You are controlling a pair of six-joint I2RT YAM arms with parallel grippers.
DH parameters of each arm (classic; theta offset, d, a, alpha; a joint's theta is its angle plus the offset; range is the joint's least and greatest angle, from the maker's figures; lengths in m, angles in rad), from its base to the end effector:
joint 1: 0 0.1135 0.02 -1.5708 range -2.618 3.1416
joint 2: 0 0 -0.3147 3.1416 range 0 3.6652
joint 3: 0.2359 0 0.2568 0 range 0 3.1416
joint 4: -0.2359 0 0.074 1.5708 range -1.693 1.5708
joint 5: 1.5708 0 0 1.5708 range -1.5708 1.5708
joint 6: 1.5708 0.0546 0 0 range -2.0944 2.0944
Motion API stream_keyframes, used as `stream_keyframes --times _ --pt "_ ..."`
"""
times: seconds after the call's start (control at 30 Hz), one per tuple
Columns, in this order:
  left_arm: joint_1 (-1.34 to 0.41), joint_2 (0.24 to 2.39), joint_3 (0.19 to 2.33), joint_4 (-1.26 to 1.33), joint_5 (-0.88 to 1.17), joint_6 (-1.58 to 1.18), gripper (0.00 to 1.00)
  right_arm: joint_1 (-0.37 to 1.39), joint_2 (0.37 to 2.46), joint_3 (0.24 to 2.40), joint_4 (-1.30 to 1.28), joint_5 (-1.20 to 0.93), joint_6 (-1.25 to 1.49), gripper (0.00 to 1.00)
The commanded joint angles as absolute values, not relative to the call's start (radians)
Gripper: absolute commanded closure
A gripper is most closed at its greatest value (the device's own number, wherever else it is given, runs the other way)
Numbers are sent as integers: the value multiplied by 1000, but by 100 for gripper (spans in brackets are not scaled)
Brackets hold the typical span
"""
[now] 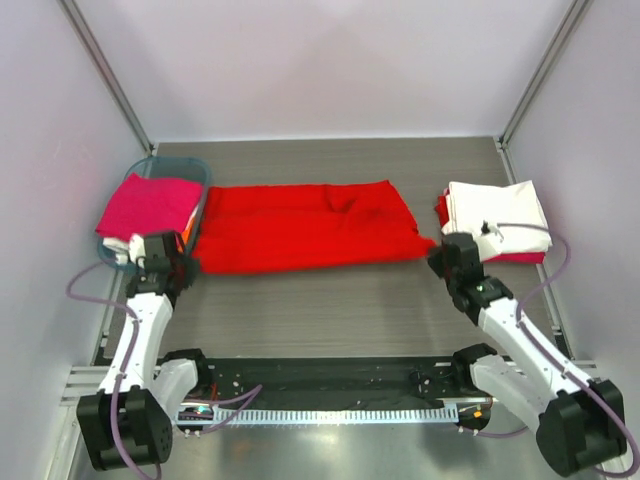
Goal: Fold and stack the t-shirts
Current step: Fold the tshirt
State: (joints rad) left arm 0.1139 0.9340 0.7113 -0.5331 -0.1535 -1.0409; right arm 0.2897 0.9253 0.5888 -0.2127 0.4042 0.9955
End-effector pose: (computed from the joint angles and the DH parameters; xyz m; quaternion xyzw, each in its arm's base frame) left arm 0.1806 0.0291 0.2821 -0.5251 0.7504 -0.1137 0.3849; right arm 0.1902 0.0343 0.2743 0.3875 0.7680 0.1468 0.4883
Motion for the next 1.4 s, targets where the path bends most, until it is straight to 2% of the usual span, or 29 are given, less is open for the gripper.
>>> stream_keyframes --times 0.0,0.1,0.3,0.57,0.9,0.97,1.0,1.07,1.1,1.2,1.23,1.27,1.3,1.37 --pt "130 885 537 -578 -103 -1048 100 282 781 448 -311 431 1074 99" --pt "130 832 442 -563 -77 -1068 100 282 657 367 -377 433 1077 99" --pt "130 770 410 -591 -78 -1071 100 282 554 325 -505 428 1074 99" --pt "130 756 453 -638 -98 -1051 100 282 583 331 -520 426 1066 99" --pt "129 721 382 -621 -64 -1089 99 282 509 268 -528 428 1109 99" --pt "130 718 380 -623 -69 -1089 99 282 512 267 -534 423 1114 94" --pt "130 716 380 -627 -74 -1091 99 281 511 268 -537 423 1115 86" --pt "130 700 388 -629 -66 -1083 82 281 503 271 -540 425 1115 55" --pt "130 689 394 -633 -57 -1080 69 282 493 278 -540 437 1095 53" --pt "126 629 442 -675 -58 -1071 55 282 486 337 -541 463 1028 52" --pt "120 611 462 -683 -69 -1077 46 282 497 380 -540 480 1005 51" --pt "115 595 478 -711 -72 -1080 43 282 509 403 -535 485 983 51" --pt "112 566 500 -725 -78 -1072 33 282 521 426 -528 488 962 51" --pt "114 548 581 -756 -121 -1049 30 282 586 492 -488 485 884 52"
